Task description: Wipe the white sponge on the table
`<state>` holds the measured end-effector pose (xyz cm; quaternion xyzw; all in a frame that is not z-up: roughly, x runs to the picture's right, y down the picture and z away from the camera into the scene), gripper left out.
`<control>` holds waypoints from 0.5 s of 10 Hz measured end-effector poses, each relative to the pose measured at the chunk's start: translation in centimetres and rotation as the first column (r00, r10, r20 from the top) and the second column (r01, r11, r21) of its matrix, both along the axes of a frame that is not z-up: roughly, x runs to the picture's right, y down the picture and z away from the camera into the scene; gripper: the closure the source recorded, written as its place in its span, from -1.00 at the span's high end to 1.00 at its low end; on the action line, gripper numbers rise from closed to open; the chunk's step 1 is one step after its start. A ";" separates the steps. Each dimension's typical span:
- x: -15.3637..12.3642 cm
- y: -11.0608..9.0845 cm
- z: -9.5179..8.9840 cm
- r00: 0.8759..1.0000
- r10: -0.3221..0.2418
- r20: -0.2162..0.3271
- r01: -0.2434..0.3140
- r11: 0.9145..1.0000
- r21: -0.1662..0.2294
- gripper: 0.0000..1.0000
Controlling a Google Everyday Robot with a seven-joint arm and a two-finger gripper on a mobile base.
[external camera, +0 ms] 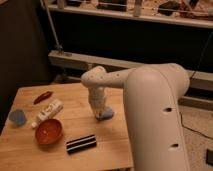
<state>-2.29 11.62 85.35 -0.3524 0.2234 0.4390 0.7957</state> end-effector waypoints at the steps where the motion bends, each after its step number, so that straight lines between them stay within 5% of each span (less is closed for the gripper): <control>1: 0.2 -0.8 0.9 1.000 0.006 -0.005 -0.006 1.000 0.003 -1.00; 5: -2.1 -5.9 4.7 0.999 0.036 0.019 -0.037 0.998 0.041 -1.00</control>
